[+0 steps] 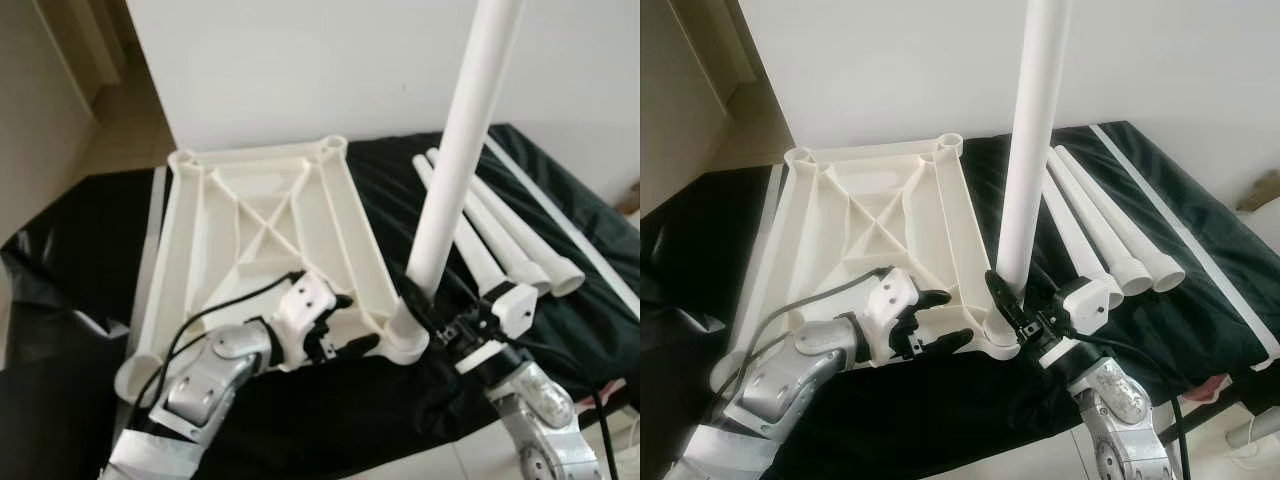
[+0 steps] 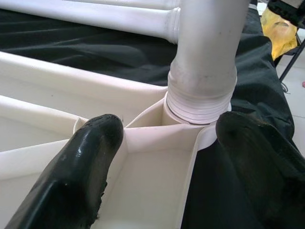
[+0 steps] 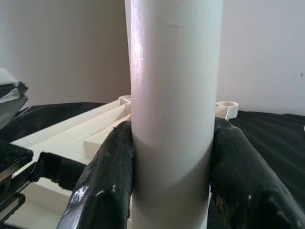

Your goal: Building children table

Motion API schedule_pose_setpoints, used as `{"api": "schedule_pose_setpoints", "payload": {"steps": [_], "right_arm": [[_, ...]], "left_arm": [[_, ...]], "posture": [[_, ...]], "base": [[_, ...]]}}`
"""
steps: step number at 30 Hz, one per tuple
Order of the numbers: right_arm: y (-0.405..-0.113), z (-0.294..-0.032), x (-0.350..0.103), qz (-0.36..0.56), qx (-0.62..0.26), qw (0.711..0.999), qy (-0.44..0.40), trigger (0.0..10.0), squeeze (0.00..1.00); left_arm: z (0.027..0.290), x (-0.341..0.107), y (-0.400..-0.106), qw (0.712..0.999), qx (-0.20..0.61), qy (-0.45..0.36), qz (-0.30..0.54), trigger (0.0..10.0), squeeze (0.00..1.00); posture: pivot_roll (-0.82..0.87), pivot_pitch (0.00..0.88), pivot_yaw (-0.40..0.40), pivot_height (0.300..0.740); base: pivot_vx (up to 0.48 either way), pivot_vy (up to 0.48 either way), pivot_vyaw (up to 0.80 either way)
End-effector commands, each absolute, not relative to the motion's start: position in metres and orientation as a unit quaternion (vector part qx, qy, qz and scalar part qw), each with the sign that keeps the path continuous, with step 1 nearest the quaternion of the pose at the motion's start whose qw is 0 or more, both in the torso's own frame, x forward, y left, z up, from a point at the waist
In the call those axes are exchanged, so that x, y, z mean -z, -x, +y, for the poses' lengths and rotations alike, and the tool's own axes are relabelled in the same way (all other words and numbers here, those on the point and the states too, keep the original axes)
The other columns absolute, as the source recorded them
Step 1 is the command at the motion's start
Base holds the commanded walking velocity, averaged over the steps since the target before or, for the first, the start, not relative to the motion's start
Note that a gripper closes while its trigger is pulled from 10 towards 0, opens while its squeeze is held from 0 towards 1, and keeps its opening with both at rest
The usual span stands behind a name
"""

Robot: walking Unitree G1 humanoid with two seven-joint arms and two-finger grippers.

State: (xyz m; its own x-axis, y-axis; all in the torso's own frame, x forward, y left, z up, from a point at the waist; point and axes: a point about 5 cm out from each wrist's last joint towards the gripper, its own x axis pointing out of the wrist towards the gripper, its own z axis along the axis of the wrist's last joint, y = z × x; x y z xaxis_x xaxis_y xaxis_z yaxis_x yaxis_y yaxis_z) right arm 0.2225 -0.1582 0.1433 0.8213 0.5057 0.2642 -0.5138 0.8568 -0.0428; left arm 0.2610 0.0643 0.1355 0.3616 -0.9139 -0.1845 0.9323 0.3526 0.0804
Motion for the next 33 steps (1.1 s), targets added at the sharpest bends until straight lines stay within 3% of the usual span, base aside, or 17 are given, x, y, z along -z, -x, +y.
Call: {"api": "schedule_pose_setpoints", "payload": {"steps": [1,7,24,33], "right_arm": [[-0.217,-0.165,-0.115,-0.065,-0.259,0.964,0.0,10.0,0.0],[-0.201,-0.166,-0.109,-0.056,-0.273,0.96,0.016,10.0,0.0],[-0.199,-0.167,-0.105,-0.06,-0.251,0.966,0.01,10.0,0.0],[-0.21,-0.189,-0.106,-0.085,-0.119,0.989,0.022,10.0,0.0]], "left_arm": [[0.067,-0.139,-0.263,0.832,0.544,-0.097,0.049,10.0,0.0],[0.068,-0.14,-0.264,0.835,0.54,-0.094,0.05,10.0,0.0],[0.068,-0.142,-0.266,0.833,0.543,-0.096,0.051,10.0,0.0],[0.067,-0.142,-0.266,0.833,0.543,-0.096,0.052,10.0,0.0]], "posture": [[-0.06,0.038,0.029,0.74],[-0.07,0.038,0.034,0.74],[-0.07,0.027,0.042,0.74],[-0.08,0.017,0.04,0.74]], "base": [[0.0,0.0,0.0],[0.0,0.0,0.0],[0.0,0.0,0.0],[0.0,0.0,0.0]]}}
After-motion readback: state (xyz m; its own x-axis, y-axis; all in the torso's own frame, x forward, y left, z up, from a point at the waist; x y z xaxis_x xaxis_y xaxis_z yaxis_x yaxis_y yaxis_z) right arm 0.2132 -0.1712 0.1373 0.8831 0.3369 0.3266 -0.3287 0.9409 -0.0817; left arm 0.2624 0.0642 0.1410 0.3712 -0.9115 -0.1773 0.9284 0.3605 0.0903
